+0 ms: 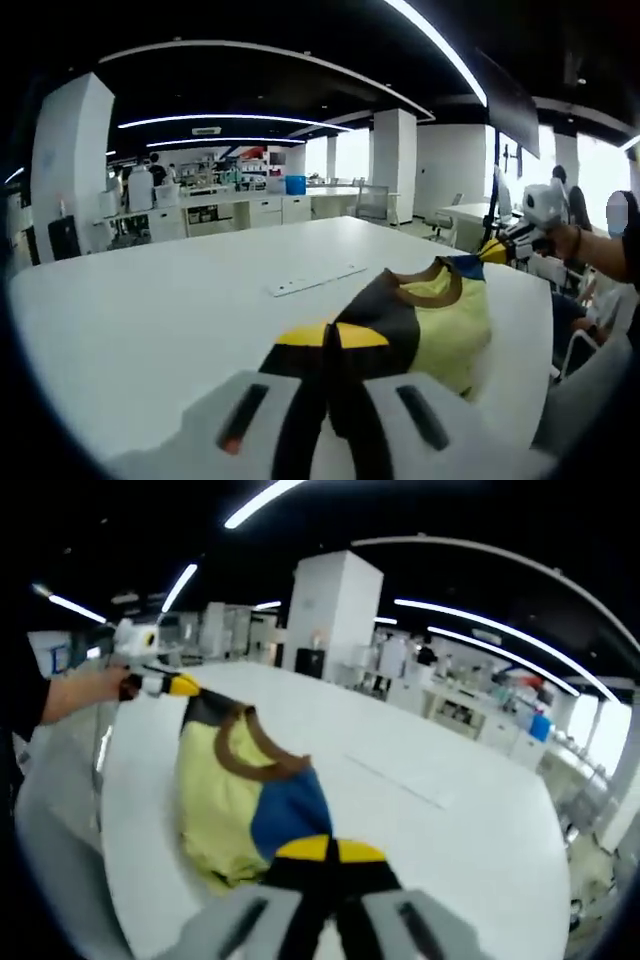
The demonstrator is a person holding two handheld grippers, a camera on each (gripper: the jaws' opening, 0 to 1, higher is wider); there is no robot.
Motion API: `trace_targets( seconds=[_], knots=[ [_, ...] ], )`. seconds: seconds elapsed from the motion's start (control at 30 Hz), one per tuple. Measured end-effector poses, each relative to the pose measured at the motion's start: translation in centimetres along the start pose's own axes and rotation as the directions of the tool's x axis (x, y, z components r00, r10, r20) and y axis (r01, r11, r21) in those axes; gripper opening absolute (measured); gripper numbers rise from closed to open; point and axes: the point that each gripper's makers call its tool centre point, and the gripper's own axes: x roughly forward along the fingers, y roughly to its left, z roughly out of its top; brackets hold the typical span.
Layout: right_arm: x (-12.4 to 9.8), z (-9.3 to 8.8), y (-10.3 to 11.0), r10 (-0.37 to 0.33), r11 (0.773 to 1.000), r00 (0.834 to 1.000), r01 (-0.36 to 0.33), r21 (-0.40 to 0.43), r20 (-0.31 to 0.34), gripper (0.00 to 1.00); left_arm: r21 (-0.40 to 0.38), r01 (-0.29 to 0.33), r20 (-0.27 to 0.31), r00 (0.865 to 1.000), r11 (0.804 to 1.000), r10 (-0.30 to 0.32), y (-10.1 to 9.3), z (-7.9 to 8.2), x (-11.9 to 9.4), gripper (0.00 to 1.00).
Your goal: Fold the garment on the visible template until the final outline fits inside the template.
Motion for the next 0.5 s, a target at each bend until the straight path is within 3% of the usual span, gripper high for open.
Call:
trace_targets(
  seconds=[0.37,0.5],
  knots=[
    [3.2,1.0,-4.3,-0.059,0.996,0.998,0.057,0.062,0.015,0.0,-0.068,-0.074,0.033,0.997,0.995,0.076,3.0,0.8,5.0,0.0],
    [5.0,1.2,-5.6,-0.069,0.993,0.997,0.067,0.095,0.018,0.0,-0.07,-0.116,0.009,0.993,0.991,0.117,4.2,0.2,6.9,0.0]
  ],
)
